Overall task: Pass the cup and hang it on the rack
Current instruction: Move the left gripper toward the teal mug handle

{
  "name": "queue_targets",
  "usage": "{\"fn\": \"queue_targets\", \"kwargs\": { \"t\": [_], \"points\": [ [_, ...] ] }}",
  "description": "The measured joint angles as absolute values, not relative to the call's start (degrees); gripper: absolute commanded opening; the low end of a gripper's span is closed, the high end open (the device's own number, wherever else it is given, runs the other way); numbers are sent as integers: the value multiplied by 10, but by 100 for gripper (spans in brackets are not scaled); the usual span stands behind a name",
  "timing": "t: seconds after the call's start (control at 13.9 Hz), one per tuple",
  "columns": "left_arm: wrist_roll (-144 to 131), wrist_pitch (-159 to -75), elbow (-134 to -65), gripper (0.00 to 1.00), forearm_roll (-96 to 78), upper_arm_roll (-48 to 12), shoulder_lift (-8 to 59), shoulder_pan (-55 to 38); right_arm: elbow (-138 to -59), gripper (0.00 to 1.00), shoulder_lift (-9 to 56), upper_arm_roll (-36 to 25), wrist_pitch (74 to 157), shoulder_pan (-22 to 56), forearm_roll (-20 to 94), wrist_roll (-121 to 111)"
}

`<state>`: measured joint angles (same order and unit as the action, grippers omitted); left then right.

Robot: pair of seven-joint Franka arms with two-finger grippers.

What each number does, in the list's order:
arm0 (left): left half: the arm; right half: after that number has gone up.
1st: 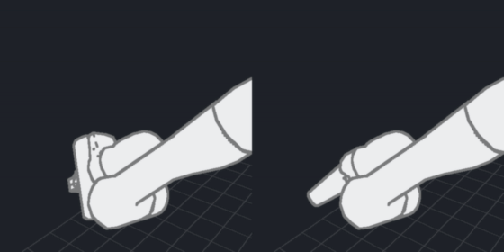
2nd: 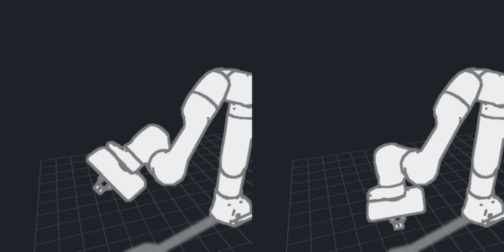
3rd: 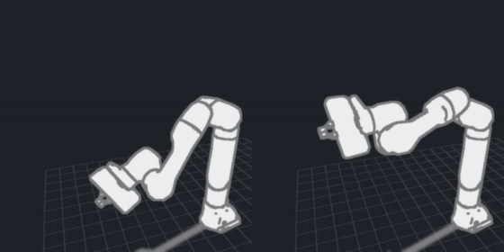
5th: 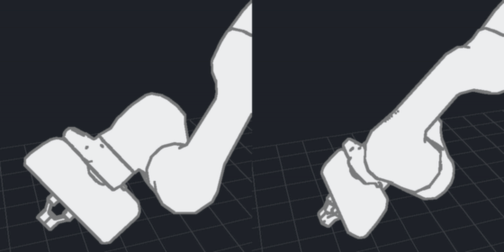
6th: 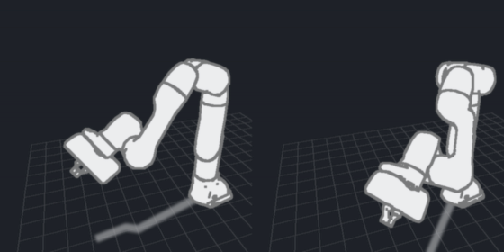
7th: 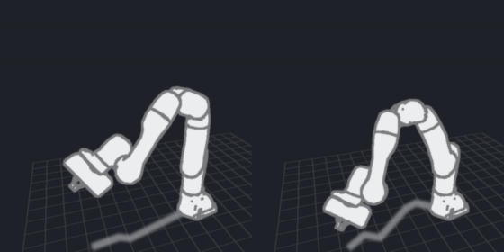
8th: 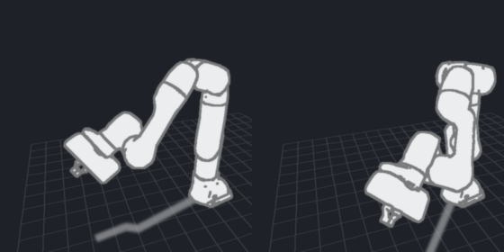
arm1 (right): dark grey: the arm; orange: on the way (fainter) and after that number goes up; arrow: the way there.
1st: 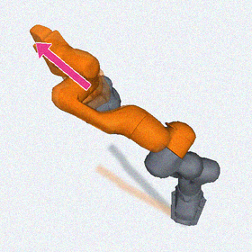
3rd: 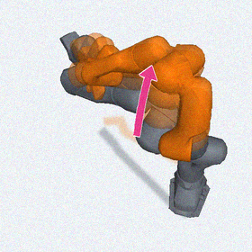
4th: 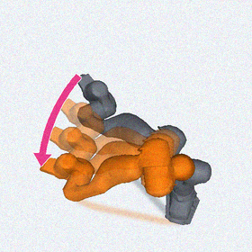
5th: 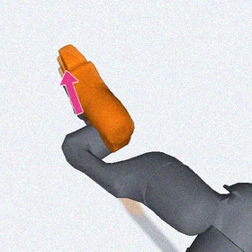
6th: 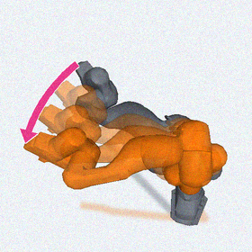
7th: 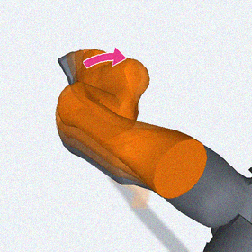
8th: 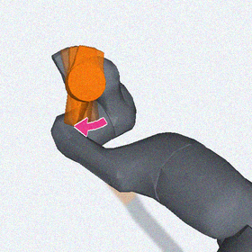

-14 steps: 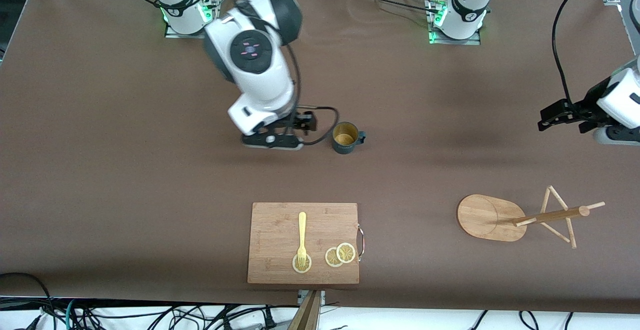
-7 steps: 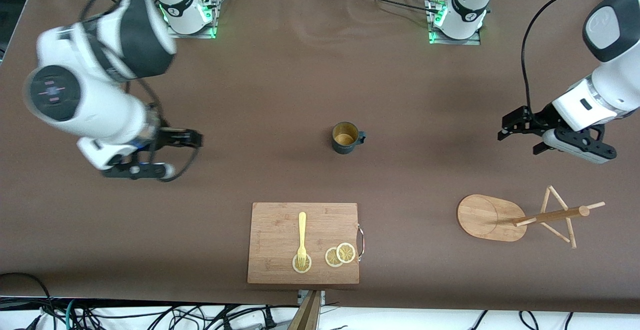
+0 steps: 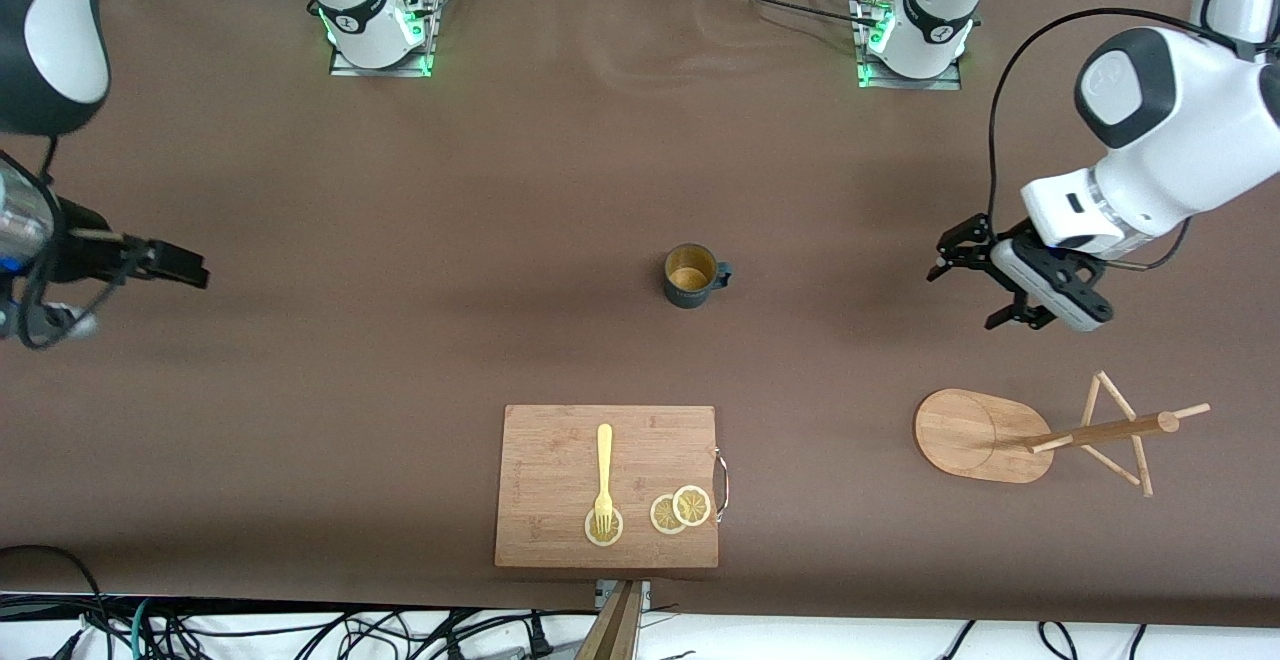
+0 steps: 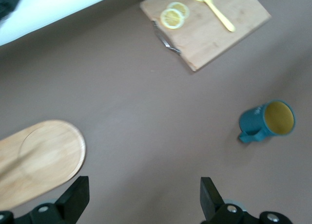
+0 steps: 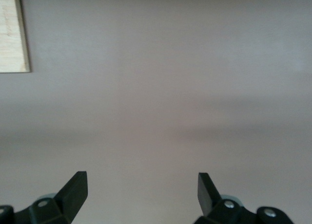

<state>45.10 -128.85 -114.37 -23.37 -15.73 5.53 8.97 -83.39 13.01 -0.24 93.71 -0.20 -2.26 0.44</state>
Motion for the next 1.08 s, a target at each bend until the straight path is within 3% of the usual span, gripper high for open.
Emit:
{"fn": "queue_targets", "kwargs": {
  "t": [0.36, 0.72, 1.08],
  "points": [
    [641, -1338, -1212, 100, -344, -186, 57, 88, -1009, 100, -3, -47, 954, -1, 21, -2],
    [839, -1360, -1245, 100, -428, -203, 83, 88, -1017, 100, -24, -51, 919, -1, 21, 2],
    [1150, -1368, -1248, 100, -604, -202, 177, 96, -1017, 100, -23, -51, 962, -1, 9, 2]
  ]
}}
